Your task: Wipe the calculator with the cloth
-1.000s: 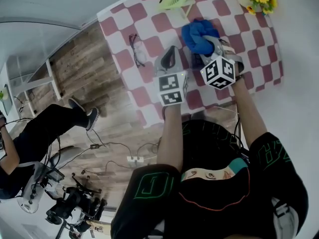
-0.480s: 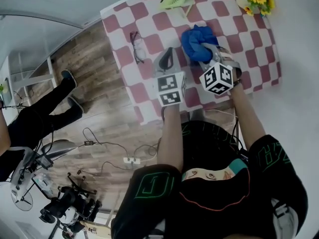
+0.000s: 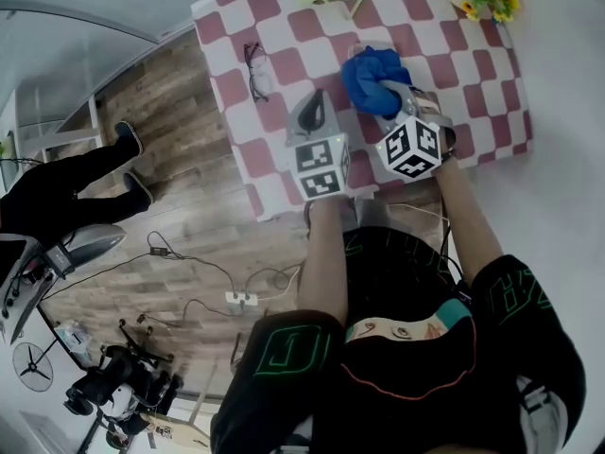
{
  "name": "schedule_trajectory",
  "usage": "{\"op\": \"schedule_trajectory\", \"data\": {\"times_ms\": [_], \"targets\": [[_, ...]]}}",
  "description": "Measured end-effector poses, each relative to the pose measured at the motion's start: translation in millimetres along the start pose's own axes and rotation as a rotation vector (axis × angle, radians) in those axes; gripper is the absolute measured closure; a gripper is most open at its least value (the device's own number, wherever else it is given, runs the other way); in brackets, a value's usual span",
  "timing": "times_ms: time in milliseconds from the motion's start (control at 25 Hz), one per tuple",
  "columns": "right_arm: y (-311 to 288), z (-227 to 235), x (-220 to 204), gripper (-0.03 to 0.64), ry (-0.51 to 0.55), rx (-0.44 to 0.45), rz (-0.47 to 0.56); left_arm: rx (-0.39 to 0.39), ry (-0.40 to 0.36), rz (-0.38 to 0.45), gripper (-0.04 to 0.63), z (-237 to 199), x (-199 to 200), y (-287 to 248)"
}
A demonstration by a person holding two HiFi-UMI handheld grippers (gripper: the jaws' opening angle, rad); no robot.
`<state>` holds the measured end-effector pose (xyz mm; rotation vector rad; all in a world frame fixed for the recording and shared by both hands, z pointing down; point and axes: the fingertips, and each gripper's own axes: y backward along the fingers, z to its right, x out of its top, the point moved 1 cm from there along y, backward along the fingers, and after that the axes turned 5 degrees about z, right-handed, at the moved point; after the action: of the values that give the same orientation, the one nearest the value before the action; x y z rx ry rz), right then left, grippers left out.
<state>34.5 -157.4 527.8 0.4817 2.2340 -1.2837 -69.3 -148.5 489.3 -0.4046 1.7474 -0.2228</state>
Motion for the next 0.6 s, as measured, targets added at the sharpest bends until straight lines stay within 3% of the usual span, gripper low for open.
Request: {"op": "schedule_trajectory", "data": {"times_ms": [360, 600], "targets": [[14.7, -22.2, -1.3, 0.506, 0.005, 0.054, 0.013, 0.038, 0.02, 0.025, 0.585, 7.0, -6.9, 25.1], [26.3, -38.3, 0.0, 0.506, -0.001, 0.155, 0.008, 0.075, 0.05, 0.073, 0.584, 12.6, -9.5, 40.1]]}}
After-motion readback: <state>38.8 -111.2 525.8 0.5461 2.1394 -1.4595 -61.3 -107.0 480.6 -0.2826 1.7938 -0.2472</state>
